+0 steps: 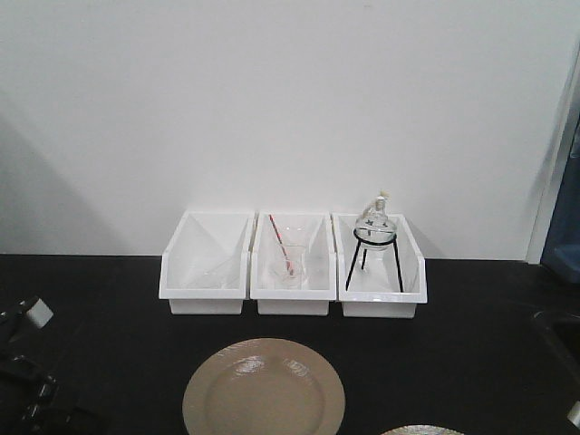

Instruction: Arrange circular plates on left workspace

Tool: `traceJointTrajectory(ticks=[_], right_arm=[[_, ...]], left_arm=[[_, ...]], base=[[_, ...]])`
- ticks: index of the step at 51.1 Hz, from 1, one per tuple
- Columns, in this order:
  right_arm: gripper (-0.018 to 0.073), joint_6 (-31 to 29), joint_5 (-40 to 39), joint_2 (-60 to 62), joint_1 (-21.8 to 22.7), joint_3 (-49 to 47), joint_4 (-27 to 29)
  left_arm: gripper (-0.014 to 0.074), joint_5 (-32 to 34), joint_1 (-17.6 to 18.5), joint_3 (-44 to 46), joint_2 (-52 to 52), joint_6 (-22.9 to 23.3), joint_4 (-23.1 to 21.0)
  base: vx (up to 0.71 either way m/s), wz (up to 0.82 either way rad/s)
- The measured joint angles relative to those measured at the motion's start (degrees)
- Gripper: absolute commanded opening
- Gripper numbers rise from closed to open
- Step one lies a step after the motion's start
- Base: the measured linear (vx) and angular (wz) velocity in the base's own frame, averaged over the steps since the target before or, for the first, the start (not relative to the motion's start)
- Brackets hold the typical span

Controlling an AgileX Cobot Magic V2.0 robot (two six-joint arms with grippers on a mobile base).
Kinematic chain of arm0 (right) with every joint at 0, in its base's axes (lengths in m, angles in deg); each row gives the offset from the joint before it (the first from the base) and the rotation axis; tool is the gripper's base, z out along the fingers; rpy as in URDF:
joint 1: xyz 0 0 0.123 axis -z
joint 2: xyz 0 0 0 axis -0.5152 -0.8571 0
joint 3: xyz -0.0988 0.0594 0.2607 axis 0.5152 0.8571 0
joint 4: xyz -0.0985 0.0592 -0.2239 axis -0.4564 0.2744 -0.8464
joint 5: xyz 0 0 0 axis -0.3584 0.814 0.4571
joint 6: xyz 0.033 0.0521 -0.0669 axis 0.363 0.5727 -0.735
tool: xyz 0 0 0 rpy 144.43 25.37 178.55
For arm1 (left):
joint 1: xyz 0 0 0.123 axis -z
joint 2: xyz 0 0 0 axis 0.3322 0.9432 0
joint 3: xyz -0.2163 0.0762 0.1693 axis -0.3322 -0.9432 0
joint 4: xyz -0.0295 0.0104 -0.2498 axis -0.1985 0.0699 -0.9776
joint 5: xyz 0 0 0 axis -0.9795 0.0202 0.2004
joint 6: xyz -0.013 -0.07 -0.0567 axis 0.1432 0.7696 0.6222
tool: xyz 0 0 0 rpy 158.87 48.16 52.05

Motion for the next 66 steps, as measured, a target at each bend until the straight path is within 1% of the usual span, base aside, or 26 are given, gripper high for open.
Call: traceJointTrajectory(ticks=[15,26,35,43,49,55,66], right_arm=[[-0.0006,-5.02,6.01,0.74,0.0,-0.24,0.73],[-0.0006,-5.53,7.01,5.81,0.0,-0.24,0.59],[-0.0006,-3.22,7.62,11.18,0.0,-0.28,-0.64],[-0.0006,-0.31,7.15,15.55,0.0,-1.42,-3.12],[-0.0006,1.54,6.88,17.89,0.0,-2.89,-3.58],[-0.0006,3.07,7.23,19.23,0.0,-4.86,-2.02],[-0.0006,5.29,7.62,19.64,0.0,-10.67,3.18]], left_arm=[[-0.0006,0.07,0.0,0.0,0.0,0.0,0.0],[-0.0006,0.09,0.0,0.0,0.0,0.0,0.0],[-0.0006,0.09,0.0,0.0,0.0,0.0,0.0],[-0.0006,0.09,0.0,0.0,0.0,0.0,0.0],[-0.0006,0.09,0.0,0.0,0.0,0.0,0.0],[-0.0006,0.09,0.0,0.0,0.0,0.0,0.0],[-0.0006,0.09,0.0,0.0,0.0,0.0,0.0]], base=[[0.0,0.0],[0.0,0.0],[0.0,0.0],[0.0,0.0],[0.0,0.0],[0.0,0.0],[0.0,0.0]])
